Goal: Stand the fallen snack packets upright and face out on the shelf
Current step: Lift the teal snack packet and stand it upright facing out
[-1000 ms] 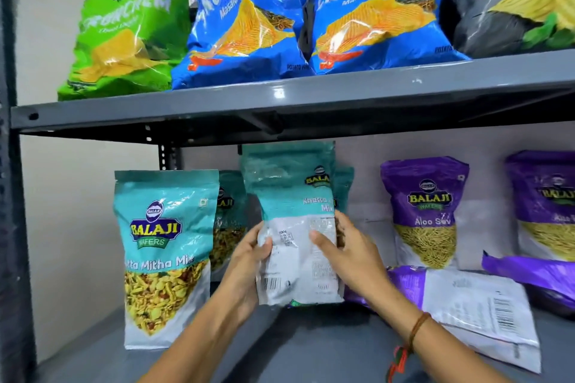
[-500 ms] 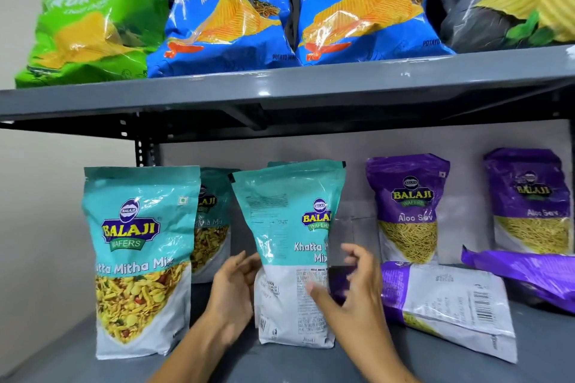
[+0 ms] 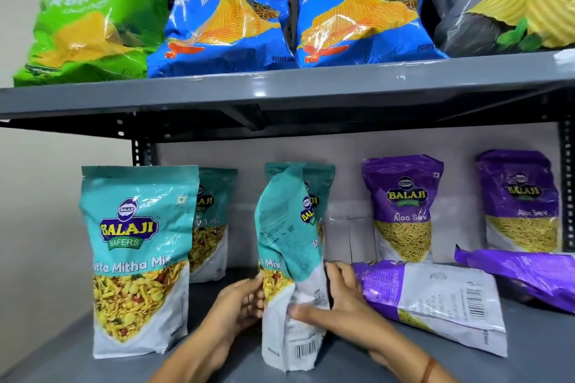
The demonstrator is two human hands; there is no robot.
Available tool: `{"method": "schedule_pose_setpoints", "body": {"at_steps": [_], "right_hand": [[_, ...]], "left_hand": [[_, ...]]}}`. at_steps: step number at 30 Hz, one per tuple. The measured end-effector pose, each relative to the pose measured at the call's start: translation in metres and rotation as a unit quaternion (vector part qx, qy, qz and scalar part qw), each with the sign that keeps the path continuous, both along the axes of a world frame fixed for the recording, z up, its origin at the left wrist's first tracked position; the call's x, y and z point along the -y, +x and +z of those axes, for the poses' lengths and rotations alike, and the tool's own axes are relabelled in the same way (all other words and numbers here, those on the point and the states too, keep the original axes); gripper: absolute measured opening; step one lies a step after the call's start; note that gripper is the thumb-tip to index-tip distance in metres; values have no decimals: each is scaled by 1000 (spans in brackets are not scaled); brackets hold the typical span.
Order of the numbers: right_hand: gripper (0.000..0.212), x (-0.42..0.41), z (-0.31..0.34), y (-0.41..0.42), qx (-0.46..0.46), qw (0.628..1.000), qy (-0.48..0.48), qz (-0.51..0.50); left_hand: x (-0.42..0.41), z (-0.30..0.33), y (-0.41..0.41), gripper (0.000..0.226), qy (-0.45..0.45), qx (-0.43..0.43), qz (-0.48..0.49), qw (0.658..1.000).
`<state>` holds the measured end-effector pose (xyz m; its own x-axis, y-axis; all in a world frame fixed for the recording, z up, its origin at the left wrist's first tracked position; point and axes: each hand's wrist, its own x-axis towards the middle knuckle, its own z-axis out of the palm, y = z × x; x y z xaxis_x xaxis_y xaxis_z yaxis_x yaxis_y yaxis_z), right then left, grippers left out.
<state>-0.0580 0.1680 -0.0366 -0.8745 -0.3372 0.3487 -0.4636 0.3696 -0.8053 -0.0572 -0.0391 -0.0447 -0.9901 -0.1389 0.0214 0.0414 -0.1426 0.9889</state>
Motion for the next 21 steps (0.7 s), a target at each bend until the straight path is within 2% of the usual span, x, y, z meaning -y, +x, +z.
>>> {"method": "schedule_pose_setpoints", "body": {"at_steps": [2, 3, 4, 6, 8, 9, 10, 12, 14, 18, 21], "right_hand": [[90, -9, 0, -6, 24, 999, -20, 22], [82, -11, -1, -6, 37, 997, -50, 43], [71, -11, -3, -6, 38, 995, -75, 49], [50, -9, -9, -6, 17, 994, -110, 9], [34, -7, -13, 0, -13, 992, -120, -48], [33, -5, -13, 3, -7, 990, -129, -57], [43, -4, -11, 7, 12, 990, -133, -43], [73, -4, -11, 12, 9, 996, -82, -17], [85, -5, -8, 11, -3, 1000, -21, -2], [82, -16, -3, -2, 139, 975, -140, 104], [66, -23, -5, -13, 134, 976, -158, 69]], "left_hand": [[0, 2, 3, 22, -11, -16, -8, 1000], [1, 2, 4, 26, -6, -31, -4, 999], [1, 3, 6, 39, -3, -43, -7, 999], [-2, 4, 10, 62, -2, -49, -43, 998], [-10, 5, 15, 61, -14, -53, -81, 995], [-15, 4, 16, 60, -22, -55, -86, 994], [-20, 3, 18, 61, -29, -61, -82, 994], [-24, 1, 18, 72, -44, -75, -59, 994], [-24, 3, 19, 70, -60, -85, -47, 993], [-14, 4, 20, 68, -95, -87, -60, 990], [-8, 1, 20, 65, -126, -98, -73, 984]]}}
